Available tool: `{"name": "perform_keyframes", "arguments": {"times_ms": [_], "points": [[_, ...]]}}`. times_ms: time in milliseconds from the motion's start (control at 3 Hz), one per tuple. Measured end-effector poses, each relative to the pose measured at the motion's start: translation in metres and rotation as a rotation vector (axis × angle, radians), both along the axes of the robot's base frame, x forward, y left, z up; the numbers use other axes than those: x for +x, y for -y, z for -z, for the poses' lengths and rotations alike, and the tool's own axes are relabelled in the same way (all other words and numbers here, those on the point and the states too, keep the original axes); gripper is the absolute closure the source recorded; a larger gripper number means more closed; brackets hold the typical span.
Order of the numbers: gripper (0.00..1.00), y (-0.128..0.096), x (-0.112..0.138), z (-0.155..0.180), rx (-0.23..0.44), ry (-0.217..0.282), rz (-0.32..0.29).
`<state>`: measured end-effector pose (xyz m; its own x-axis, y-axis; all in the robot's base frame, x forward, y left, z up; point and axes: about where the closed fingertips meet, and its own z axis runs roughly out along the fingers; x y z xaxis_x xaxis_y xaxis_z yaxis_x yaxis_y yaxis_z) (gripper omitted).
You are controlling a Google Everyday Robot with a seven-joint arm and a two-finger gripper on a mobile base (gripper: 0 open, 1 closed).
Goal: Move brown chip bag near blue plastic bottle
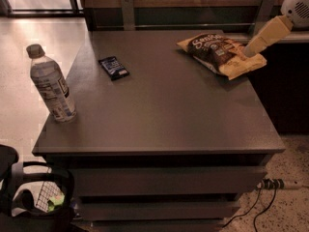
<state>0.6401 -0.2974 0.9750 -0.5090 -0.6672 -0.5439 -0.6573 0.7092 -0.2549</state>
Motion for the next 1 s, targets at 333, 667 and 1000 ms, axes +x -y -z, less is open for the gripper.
{"name": "perform_keyframes", "arguments": {"times_ms": [333, 667, 1000], "points": [[0.0, -0.011, 0.024, 0.022, 0.078, 0.007, 0.002], [0.0, -0.023, 0.042, 0.045, 0.127, -0.006, -0.01], [0.0, -0.025, 0.046, 0.049, 0.129, -0.015, -0.01]]}}
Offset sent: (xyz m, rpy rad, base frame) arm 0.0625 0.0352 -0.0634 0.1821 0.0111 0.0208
